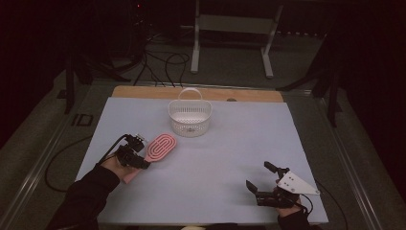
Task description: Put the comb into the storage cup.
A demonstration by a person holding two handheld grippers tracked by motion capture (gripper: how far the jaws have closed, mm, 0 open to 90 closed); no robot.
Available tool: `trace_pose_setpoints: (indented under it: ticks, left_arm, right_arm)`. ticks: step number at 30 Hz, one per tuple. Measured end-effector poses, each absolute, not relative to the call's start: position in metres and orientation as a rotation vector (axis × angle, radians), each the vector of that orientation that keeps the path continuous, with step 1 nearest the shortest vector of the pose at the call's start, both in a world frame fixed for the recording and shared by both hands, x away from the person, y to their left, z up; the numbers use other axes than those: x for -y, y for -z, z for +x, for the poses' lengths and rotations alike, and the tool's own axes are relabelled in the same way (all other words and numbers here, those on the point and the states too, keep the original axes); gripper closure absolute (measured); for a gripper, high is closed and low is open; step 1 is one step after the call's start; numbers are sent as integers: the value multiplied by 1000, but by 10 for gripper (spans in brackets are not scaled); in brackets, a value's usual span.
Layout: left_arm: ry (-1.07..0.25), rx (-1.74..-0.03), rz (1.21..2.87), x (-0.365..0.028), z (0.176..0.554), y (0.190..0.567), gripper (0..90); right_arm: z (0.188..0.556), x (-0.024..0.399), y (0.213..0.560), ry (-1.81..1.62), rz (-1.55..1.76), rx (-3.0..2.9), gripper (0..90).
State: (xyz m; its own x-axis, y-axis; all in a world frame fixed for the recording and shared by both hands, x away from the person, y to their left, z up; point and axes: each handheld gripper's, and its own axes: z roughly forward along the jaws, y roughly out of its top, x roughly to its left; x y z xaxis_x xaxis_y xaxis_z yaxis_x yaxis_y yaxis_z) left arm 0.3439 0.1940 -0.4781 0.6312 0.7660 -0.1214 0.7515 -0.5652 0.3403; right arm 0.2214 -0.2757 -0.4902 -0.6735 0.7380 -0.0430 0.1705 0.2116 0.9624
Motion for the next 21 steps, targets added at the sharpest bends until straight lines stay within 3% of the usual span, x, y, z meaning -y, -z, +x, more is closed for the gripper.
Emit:
trace_pose_setpoints:
  ticks: [21]
  left_arm:
    - [-144,-1088,2212,-196,323,452,711]
  right_arm:
    - [221,276,490,-1482,839,-1988,82]
